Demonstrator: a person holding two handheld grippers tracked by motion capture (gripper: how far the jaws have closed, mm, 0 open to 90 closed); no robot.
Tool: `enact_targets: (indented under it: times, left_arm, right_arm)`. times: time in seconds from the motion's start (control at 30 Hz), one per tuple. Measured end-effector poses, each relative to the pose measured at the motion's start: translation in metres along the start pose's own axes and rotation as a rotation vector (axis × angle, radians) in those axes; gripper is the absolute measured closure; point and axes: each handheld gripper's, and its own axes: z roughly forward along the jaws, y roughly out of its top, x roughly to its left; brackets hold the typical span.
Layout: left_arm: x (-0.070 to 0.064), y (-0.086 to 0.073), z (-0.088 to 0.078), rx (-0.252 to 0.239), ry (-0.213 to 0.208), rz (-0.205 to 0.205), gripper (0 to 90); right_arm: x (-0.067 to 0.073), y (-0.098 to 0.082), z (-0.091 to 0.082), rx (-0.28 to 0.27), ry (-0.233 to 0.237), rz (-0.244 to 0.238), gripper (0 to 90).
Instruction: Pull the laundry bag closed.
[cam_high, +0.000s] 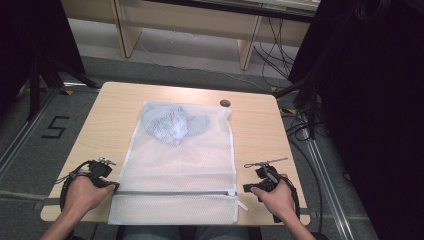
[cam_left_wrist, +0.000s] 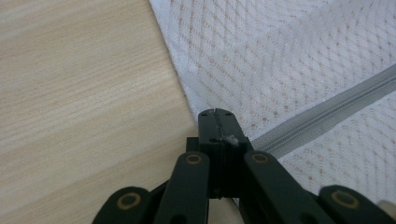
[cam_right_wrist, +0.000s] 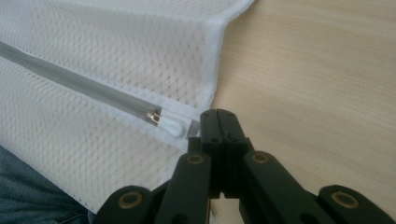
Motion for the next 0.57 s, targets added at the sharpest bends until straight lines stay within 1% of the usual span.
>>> enact_targets:
  times: [0.03,0.1,0.13,0.17,0.2,0.23,0.27,0.3,0.33,0.37,0.4,0.43,0.47,0.5,0.53,0.57]
  left_arm:
    - [0.003,0.001,-0.001,0.002,0.006,0.04,89.9]
    - [0.003,0.001,-0.001,0.011,0.0,0.03,89.9]
    - [0.003,0.001,-0.001,0.01,0.001,0.035,89.8]
    - [0.003,0.001,-0.001,0.01,0.002,0.042,89.8]
    - [0.003,0.0,-0.001,-0.001,0.001,0.041,89.8]
    - [0.002,-0.001,0.0,-0.016,0.0,0.034,89.7]
    - [0.003,0.0,0.0,-0.011,0.003,0.04,89.5]
    - [0.003,0.0,-0.001,0.001,-0.002,0.039,89.1]
    - [0.003,0.0,-0.001,-0.016,0.001,0.032,88.2]
    - [0.002,-0.001,-0.001,-0.049,0.01,0.02,85.8]
    - [0.003,0.0,-0.004,-0.042,0.016,0.026,84.0]
    - [0.004,0.001,-0.006,-0.049,0.016,0.011,82.4]
    - [0.005,0.001,-0.008,-0.068,0.02,0.009,81.5]
    - [0.005,0.001,-0.009,-0.091,0.019,-0.001,79.7]
    - [0.004,0.001,-0.008,-0.115,0.02,-0.013,78.3]
    - [0.004,0.002,-0.008,-0.123,0.025,-0.018,76.5]
  right_arm:
    - [0.0,0.0,0.0,-0.007,-0.008,0.01,90.0]
    - [-0.003,0.001,0.0,-0.021,0.001,0.019,88.4]
    - [-0.004,0.001,0.0,-0.033,-0.005,0.013,86.9]
    - [-0.004,0.001,-0.001,-0.04,-0.011,0.021,85.9]
    - [-0.006,0.0,0.0,-0.062,-0.015,0.006,84.7]
    - [-0.006,0.001,-0.002,-0.058,-0.014,0.028,83.3]
    - [-0.008,0.001,-0.003,-0.058,-0.011,0.033,82.0]
    - [-0.012,0.0,-0.002,-0.073,-0.022,0.0,79.9]
    - [-0.012,0.001,-0.003,-0.079,-0.021,0.034,79.0]
    - [-0.012,0.0,-0.004,-0.079,-0.022,0.039,78.7]
    - [-0.015,0.0,-0.003,-0.086,-0.032,0.02,77.8]
    - [-0.015,0.001,-0.004,-0.066,-0.016,0.039,76.2]
    - [-0.013,0.0,-0.003,-0.078,-0.004,0.083,74.5]
    - [-0.014,-0.001,0.0,-0.112,-0.012,0.08,73.1]
    - [-0.014,-0.001,0.001,-0.12,-0.007,0.087,71.9]
    - [-0.018,-0.001,0.0,-0.105,-0.023,0.058,70.7]
